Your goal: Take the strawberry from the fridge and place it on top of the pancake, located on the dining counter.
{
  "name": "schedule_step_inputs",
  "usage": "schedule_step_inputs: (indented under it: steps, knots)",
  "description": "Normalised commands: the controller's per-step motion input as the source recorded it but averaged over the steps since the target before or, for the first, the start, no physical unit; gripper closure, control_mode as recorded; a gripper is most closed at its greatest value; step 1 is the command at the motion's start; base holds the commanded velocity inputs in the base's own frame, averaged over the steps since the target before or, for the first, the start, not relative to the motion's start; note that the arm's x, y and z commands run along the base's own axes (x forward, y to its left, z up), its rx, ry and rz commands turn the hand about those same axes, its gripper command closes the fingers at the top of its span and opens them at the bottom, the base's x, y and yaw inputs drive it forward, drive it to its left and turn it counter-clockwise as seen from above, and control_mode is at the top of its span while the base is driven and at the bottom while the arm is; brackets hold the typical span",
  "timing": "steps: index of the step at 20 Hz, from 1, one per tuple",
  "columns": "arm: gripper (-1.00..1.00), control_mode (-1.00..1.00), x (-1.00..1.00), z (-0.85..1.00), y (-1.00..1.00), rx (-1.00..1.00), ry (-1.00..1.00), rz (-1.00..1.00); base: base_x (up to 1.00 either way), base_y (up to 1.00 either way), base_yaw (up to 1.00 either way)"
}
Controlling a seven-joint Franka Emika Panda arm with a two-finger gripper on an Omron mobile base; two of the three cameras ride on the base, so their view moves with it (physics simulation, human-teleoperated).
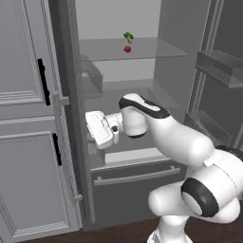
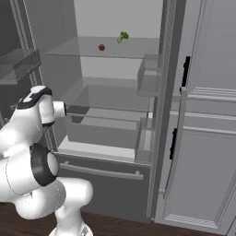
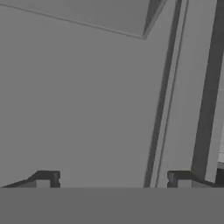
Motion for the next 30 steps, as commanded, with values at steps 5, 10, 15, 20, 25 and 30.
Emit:
schedule_step_inputs:
  steps: [5, 10, 15, 20, 25, 30]
  knots:
    - [-1.0, -1.0, 0.0, -0.05, 0.73, 0.0, 0.1, 0.07, 0.0, 0.0, 0.0]
    - [-1.0, -1.0, -0.21, 0.0, -0.22, 0.0, 0.01, 0.0, 0.0, 0.0, 0.0]
    - [-1.0, -1.0, -0.19, 0.11, -0.89, -0.03, -0.15, -0.02, 0.0, 0.0, 0.0]
    - [-1.0, -1.0, -0.01, 0.3, -1.0, -0.03, -0.29, 0.0, 0.0, 0.0, 0.0]
    - [-1.0, -1.0, 0.0, 0.0, -1.0, -0.35, -0.41, 0.11, 0.0, 0.0, 0.0]
    - [-1.0, -1.0, -0.02, 0.0, -0.99, -0.39, -0.73, 0.28, 0.0, 0.0, 0.0]
